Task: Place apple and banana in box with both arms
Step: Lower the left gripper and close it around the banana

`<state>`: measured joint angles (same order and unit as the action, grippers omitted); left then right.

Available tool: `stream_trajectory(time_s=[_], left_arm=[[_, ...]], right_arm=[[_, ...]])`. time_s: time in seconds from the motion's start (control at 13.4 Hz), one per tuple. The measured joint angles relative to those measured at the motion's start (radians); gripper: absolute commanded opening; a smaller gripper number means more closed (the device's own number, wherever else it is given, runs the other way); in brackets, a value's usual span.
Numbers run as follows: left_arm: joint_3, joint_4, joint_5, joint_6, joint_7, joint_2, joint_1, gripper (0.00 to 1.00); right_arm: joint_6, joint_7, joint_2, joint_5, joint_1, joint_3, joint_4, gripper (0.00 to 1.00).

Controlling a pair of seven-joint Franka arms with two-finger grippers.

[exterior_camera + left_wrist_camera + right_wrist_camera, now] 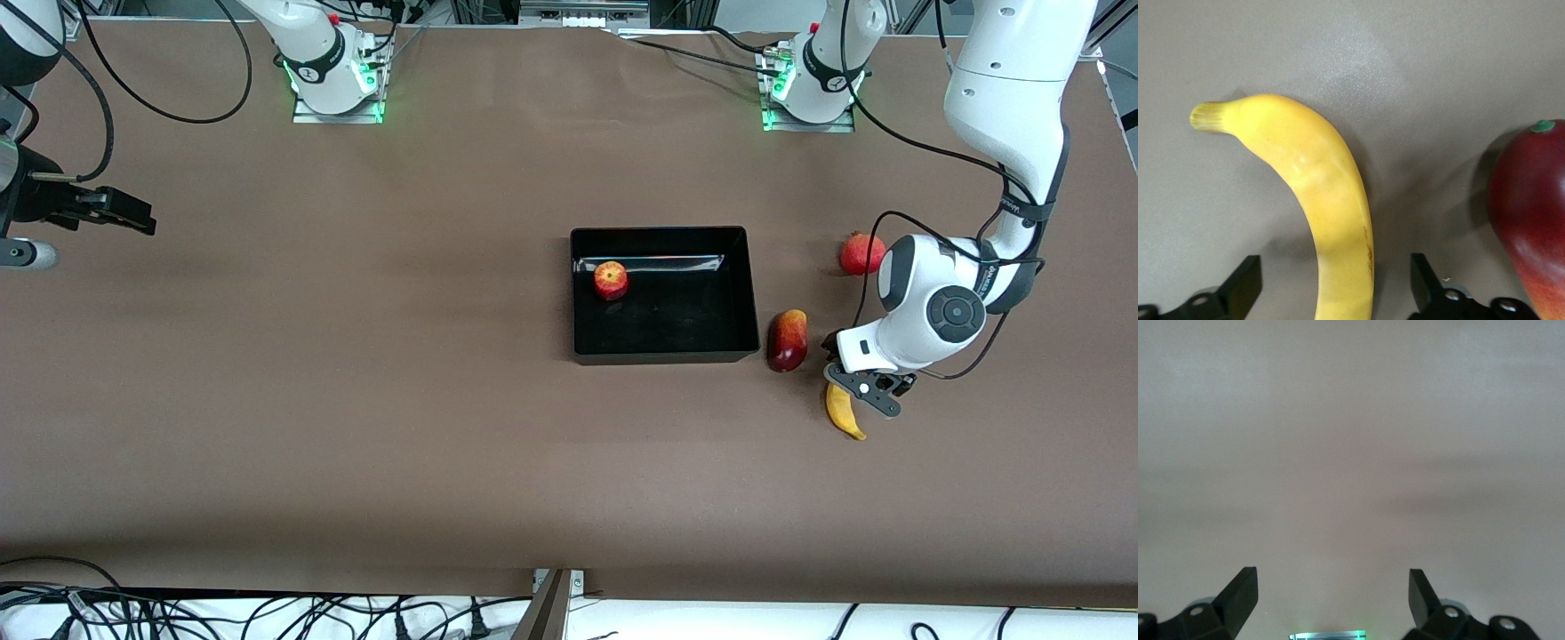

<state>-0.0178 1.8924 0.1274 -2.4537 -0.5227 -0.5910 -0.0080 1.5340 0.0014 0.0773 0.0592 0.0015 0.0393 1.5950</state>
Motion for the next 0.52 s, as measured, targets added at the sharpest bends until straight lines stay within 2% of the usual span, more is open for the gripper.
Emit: stream_trajectory(time_s=[0.37, 0.52], left_arm=[[0.000, -0.001, 0.000, 0.002, -0.001, -0.002, 0.000, 0.00], [-0.006, -0.018, -0.010, 0.049, -0.002, 0.017, 0.000, 0.00]], right_arm=[[0.000, 0.000, 0.000, 0.000, 0.000, 0.000, 0.000, 1.00], [0.000, 0.000, 0.000, 0.000, 0.000, 0.000, 0.000, 1.00]])
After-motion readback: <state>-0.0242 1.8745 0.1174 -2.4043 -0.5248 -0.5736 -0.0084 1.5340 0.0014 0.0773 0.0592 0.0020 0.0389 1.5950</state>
